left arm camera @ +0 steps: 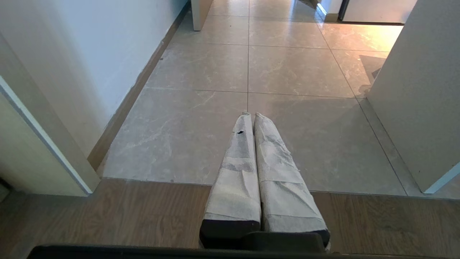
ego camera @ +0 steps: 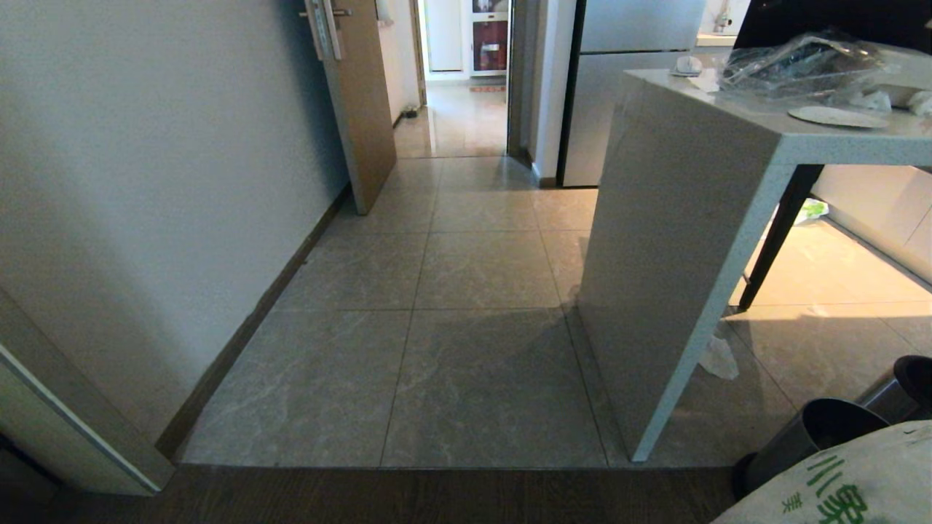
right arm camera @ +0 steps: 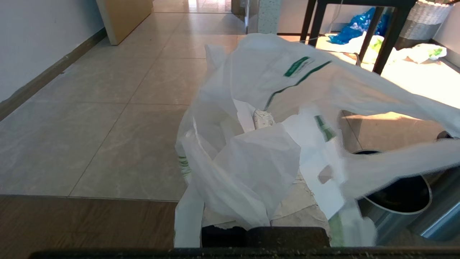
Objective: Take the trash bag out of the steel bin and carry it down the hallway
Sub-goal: Put the trash bag at the door
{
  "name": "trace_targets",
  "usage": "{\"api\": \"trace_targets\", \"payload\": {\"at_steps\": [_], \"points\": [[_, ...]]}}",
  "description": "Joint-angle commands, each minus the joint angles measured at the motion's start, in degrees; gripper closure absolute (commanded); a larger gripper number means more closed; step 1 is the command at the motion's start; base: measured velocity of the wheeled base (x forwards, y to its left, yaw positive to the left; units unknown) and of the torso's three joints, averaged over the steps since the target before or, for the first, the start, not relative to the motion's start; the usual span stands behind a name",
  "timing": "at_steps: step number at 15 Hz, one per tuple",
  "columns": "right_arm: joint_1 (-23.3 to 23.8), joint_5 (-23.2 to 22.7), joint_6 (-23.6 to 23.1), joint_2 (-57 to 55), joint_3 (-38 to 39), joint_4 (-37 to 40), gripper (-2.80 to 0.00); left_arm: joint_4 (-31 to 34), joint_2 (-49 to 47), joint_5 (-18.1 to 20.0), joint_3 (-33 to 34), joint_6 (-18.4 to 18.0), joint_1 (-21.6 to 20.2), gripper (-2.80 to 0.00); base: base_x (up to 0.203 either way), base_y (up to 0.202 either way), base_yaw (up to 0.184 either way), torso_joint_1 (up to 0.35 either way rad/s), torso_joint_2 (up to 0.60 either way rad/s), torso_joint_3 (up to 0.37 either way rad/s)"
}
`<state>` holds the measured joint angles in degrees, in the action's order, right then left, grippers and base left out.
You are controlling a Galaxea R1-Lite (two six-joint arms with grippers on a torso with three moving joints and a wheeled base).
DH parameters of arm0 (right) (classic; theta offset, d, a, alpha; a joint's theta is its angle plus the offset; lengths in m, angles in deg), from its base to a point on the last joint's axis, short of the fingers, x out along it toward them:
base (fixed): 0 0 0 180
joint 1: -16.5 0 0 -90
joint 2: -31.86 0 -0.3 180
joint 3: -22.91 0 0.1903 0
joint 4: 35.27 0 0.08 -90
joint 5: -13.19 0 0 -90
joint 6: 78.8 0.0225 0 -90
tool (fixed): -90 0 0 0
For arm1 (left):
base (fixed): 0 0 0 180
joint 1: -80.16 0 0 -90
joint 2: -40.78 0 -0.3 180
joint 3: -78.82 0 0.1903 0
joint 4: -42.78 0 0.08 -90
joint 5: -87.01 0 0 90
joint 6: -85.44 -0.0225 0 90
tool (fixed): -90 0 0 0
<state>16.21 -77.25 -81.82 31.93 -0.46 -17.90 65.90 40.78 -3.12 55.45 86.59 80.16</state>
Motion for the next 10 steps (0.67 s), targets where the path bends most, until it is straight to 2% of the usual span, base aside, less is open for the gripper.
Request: {"api": "trace_targets", "payload": {"at_steps": [1,10], "points": [[0.0,0.0,-0.1,-0.1,2.3,-0.1,0.00,0.1,0.0,0.0,0.0,0.0,0.0,0.00,0.000,0.000,0.000,0.000,0.00,0.000],[-0.1,0.0,-0.1,-0.1,2.3,-0.1,0.00,0.1,0.0,0.0,0.0,0.2,0.0,0.00,0.000,0.000,0.000,0.000,0.00,0.000]]}}
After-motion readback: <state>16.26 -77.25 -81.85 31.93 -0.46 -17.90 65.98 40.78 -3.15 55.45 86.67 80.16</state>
